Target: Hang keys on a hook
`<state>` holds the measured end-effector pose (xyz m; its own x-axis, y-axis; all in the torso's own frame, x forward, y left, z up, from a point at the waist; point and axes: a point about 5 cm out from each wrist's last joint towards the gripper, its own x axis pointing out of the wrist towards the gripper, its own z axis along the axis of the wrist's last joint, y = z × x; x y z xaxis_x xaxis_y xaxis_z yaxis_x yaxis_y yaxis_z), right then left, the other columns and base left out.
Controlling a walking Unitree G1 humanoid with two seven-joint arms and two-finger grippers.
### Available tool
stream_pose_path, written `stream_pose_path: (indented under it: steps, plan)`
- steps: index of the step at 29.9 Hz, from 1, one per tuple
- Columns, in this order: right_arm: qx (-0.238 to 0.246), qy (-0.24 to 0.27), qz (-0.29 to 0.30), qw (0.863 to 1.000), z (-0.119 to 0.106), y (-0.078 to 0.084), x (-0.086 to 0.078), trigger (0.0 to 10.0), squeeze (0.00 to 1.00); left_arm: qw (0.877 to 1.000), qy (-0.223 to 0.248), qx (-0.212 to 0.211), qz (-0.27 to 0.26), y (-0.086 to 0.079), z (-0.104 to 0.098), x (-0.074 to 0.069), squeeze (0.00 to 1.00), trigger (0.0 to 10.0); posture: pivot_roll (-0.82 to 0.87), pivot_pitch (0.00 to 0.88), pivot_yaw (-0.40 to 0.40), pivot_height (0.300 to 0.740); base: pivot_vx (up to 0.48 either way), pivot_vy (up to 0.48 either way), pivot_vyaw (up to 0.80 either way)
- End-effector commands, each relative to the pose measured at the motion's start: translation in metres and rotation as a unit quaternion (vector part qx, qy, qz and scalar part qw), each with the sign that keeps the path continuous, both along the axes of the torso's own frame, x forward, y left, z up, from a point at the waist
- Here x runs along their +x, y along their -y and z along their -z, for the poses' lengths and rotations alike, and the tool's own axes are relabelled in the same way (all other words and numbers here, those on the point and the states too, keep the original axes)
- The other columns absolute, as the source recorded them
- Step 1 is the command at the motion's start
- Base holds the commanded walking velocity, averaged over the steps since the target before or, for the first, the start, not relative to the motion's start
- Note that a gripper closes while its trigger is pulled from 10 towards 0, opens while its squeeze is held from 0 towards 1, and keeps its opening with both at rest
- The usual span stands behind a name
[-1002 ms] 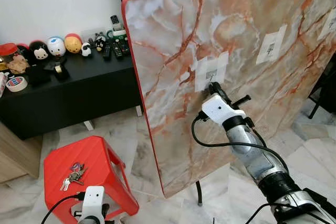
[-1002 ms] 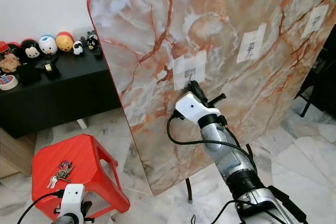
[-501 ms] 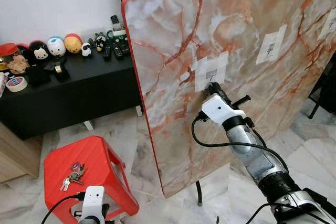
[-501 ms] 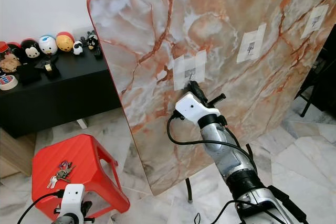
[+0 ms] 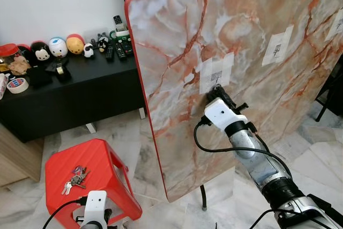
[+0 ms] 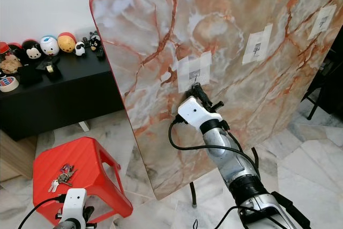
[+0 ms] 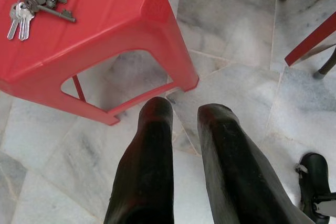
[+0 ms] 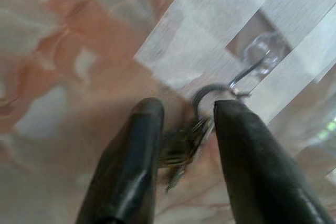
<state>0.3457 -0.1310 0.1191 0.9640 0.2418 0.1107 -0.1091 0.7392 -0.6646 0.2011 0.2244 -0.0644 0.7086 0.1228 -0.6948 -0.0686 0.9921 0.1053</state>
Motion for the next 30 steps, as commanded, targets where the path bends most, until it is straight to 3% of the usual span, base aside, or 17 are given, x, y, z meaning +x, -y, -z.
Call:
stream_pose_path:
  steps: [1,2,3,9,12,14,15,16,17,20,23,24,25,29,30]
  plan:
    - [0.017,-0.002,0.005,1.000,0.000,0.002,0.000,10.0,0.75,1.000,-0.009,-0.002,-0.014,-0.002,0.003,-0.006,0.00,10.0,-0.06,0.000,0.032,0.740,0.000,0.000,0.00]
    - [0.029,-0.006,0.006,1.000,0.000,0.003,-0.001,10.0,0.43,1.000,-0.009,-0.001,-0.013,-0.002,0.003,-0.006,0.00,10.0,-0.06,0.000,0.032,0.740,0.000,0.000,0.00]
    - [0.046,-0.013,0.004,0.999,0.003,0.003,-0.003,10.0,0.00,1.000,-0.009,-0.001,-0.012,-0.001,0.003,-0.006,0.00,10.0,-0.06,0.000,0.032,0.740,0.000,0.000,0.00]
    - [0.100,-0.042,0.003,0.994,0.015,0.008,-0.012,10.0,0.00,1.000,-0.009,-0.001,-0.011,-0.001,0.003,-0.006,0.00,10.0,-0.06,0.000,0.031,0.740,0.000,0.000,0.00]
    - [0.211,-0.120,0.060,0.968,0.049,0.026,-0.030,10.0,0.00,1.000,-0.010,0.000,-0.010,-0.001,0.004,-0.008,0.00,10.0,-0.06,0.000,0.031,0.740,0.000,0.000,0.00]
    - [0.249,-0.156,0.095,0.951,0.066,0.034,-0.037,10.0,0.00,1.000,-0.012,0.000,-0.010,-0.001,0.004,-0.008,0.00,10.0,-0.06,0.000,0.032,0.740,0.000,0.000,0.00]
    - [0.249,-0.156,0.095,0.951,0.066,0.034,-0.037,10.0,0.00,1.000,-0.012,0.000,-0.010,-0.001,0.004,-0.008,0.00,10.0,-0.06,0.000,0.032,0.740,0.000,0.000,0.00]
    - [0.287,-0.208,0.138,0.925,0.091,0.042,-0.049,10.0,0.00,1.000,-0.013,0.001,-0.009,-0.001,0.004,-0.008,0.00,10.0,-0.06,0.000,0.035,0.740,0.000,0.000,0.00]
    - [0.303,-0.236,0.161,0.909,0.104,0.046,-0.056,10.0,0.00,1.000,-0.014,0.002,-0.008,-0.001,0.005,-0.008,0.00,10.0,-0.07,0.000,0.035,0.740,0.000,0.000,0.00]
    - [0.327,-0.297,0.219,0.870,0.135,0.054,-0.079,10.0,0.00,1.000,-0.015,0.003,-0.008,-0.001,0.005,-0.009,0.00,10.0,-0.06,0.000,0.036,0.740,0.000,0.000,0.00]
    - [0.338,-0.325,0.233,0.852,0.147,0.053,-0.091,10.0,0.00,1.000,-0.015,0.004,-0.007,-0.002,0.005,-0.009,0.00,10.0,-0.06,0.000,0.040,0.740,0.000,0.000,0.00]
    - [0.338,-0.325,0.233,0.852,0.147,0.053,-0.091,10.0,0.00,1.000,-0.015,0.004,-0.007,-0.002,0.005,-0.009,0.00,10.0,-0.06,0.000,0.040,0.740,0.000,0.000,0.00]
    - [0.344,-0.366,0.242,0.830,0.163,0.048,-0.107,10.0,0.00,1.000,-0.017,0.005,-0.005,-0.002,0.005,-0.010,0.00,10.0,-0.07,0.000,0.044,0.740,0.000,0.000,0.00]
    - [0.317,-0.436,0.246,0.806,0.187,0.045,-0.136,10.0,0.00,1.000,-0.026,0.005,0.001,-0.002,0.006,-0.011,0.00,10.0,-0.08,0.000,0.054,0.740,0.000,0.000,0.00]
    - [0.317,-0.436,0.246,0.806,0.187,0.045,-0.136,10.0,0.00,1.000,-0.026,0.005,0.001,-0.002,0.006,-0.011,0.00,10.0,-0.08,0.000,0.054,0.740,0.000,0.000,0.00]
